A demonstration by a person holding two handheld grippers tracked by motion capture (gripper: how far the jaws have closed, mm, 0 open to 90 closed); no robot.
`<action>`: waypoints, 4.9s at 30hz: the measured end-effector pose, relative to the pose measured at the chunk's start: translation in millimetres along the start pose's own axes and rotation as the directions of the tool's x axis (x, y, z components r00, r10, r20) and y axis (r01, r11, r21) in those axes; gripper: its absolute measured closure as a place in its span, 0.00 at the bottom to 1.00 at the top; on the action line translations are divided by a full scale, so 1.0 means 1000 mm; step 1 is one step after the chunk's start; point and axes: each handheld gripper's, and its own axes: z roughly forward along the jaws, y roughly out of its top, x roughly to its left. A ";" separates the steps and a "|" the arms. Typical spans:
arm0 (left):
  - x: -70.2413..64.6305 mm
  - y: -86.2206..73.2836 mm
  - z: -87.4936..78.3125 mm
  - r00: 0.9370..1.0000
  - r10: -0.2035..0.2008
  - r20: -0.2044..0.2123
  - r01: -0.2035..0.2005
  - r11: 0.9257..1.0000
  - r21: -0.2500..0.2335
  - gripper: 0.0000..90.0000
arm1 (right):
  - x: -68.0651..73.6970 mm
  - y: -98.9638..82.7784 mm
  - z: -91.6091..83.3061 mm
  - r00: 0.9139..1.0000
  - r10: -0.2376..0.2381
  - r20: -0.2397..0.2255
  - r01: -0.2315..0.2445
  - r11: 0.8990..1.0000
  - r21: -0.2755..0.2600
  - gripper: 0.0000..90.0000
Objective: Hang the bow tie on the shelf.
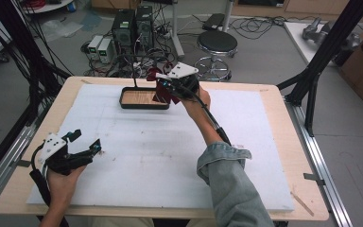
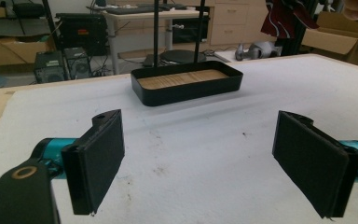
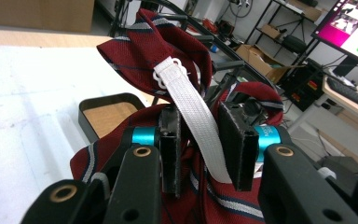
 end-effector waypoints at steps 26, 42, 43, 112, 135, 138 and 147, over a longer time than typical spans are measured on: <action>0.002 -0.001 0.000 1.000 -0.010 0.004 0.010 1.000 0.002 0.19 | -0.011 -0.026 0.044 0.994 0.112 0.017 -0.113 0.993 0.037 0.78; 0.002 -0.002 0.000 1.000 -0.011 0.001 0.011 1.000 0.004 0.19 | -0.011 -0.032 0.053 0.988 0.148 0.036 -0.149 0.988 0.045 0.71; 0.001 -0.002 0.000 1.000 -0.011 0.002 0.011 1.000 0.003 0.19 | -0.011 -0.032 0.053 0.989 0.147 0.035 -0.148 0.988 0.043 0.70; -0.001 -0.003 0.003 1.000 -0.007 -0.011 0.007 1.000 0.014 0.19 | -0.085 -0.076 -0.153 0.897 0.405 0.175 -0.379 0.911 -0.163 0.12; -0.002 -0.003 0.004 1.000 0.006 -0.023 -0.006 1.000 0.016 0.19 | -0.069 -0.137 -0.242 0.845 0.488 0.219 -0.419 0.858 -0.296 0.12; -0.002 -0.003 0.004 1.000 0.006 -0.023 -0.006 1.000 0.016 0.19 | -0.063 -0.146 -0.251 0.836 0.500 0.226 -0.421 0.849 -0.319 0.12; -0.001 -0.003 0.004 1.000 0.004 -0.031 -0.004 1.000 0.013 0.19 | -0.040 -0.176 -0.271 0.815 0.523 0.250 -0.430 0.835 -0.345 0.12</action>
